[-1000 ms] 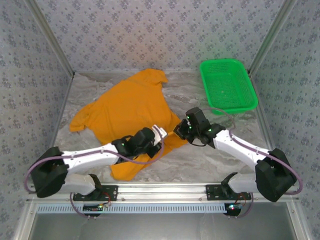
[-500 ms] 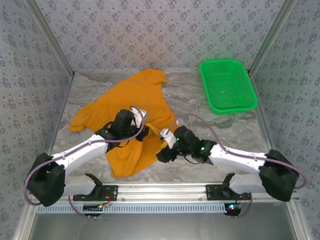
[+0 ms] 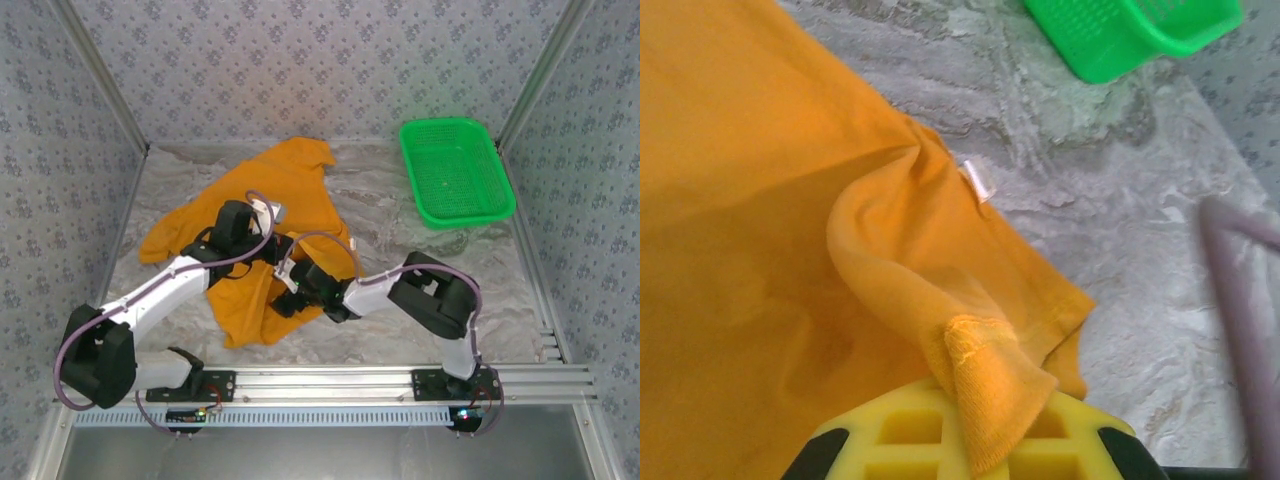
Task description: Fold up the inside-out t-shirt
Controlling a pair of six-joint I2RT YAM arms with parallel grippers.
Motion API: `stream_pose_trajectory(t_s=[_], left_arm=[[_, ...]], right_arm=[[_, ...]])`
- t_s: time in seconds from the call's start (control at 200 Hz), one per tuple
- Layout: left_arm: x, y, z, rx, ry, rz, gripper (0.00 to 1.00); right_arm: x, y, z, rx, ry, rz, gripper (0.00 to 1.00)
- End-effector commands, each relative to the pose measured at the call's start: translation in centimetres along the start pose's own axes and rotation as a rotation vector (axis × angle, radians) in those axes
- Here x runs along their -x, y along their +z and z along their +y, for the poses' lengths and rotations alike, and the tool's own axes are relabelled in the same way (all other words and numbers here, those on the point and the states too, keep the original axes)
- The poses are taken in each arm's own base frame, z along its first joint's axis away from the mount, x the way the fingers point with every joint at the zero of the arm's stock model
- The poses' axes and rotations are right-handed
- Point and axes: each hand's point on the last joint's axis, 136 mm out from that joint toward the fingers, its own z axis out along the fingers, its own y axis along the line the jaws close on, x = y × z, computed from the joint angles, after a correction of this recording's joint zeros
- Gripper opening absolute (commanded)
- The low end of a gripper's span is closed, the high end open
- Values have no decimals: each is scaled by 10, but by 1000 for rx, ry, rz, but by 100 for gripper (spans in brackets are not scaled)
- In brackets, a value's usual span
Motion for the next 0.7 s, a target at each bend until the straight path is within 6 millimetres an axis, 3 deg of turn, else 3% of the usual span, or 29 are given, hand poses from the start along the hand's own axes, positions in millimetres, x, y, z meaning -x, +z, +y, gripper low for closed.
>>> stream_pose_trajectory(t_s=[0.0,0.095,0.16,0.19,0.25,0.305,0.45,0.54,0.695], left_arm=[[21,-10,-19,-76,-19,-24,0],[31,-18,-25,-87,-19,-35,0],[41,-25,-30,-97,-7,-56,0],[45,-28,-30,-94,-1,-68,0],[53,-35,-24,-65,4,-89,0],[59,-41,-12,-20,-7,-100,0],[64,-54,38,118,-84,-103,0],[66,-64,74,196,-155,-111,0],[60,-79,141,410,-237,-106,0]], right_arm=[[28,19,-17,-59,24,-120,93],[15,34,-18,-40,28,-69,91],[-4,40,-18,-11,37,-14,82],[-13,40,-14,36,40,5,71],[-25,31,-11,70,32,15,37],[-25,13,-9,83,-4,-3,21],[-31,-36,-22,72,-48,26,0],[-20,-75,-41,23,-51,-14,0],[37,-156,-90,-120,-89,-165,0]])
